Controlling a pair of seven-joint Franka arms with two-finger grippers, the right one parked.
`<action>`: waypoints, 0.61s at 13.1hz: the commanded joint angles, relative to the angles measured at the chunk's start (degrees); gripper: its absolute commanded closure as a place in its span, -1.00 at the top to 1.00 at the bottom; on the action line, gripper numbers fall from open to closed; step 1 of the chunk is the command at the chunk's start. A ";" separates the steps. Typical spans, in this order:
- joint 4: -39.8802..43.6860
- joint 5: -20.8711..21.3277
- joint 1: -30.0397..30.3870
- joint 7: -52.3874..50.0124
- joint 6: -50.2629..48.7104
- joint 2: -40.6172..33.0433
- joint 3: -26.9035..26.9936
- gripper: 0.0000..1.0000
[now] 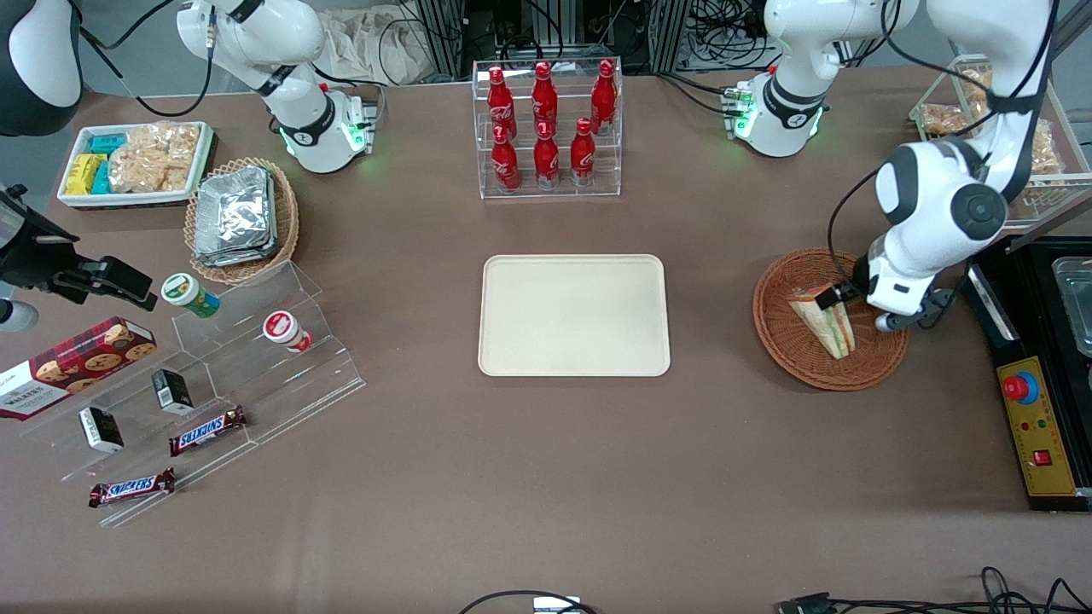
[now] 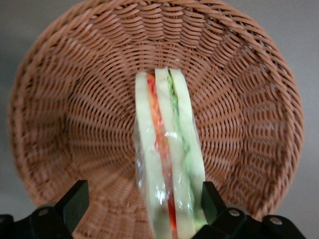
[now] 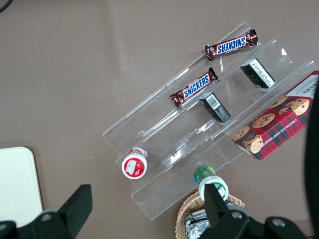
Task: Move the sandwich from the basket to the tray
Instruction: 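Lower the open left gripper over the wrapped sandwich, then close the left gripper on the sandwich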
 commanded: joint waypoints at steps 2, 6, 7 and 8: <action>0.71 -0.32 -0.17 -1.41 3.80 4.05 -0.10 1.00; 0.80 -0.32 -0.26 -1.50 3.80 4.23 -0.10 1.00; 0.80 -0.32 -0.35 -1.50 3.80 4.23 -0.10 0.93; 0.88 -0.32 -0.35 -1.50 3.80 4.23 -0.10 0.75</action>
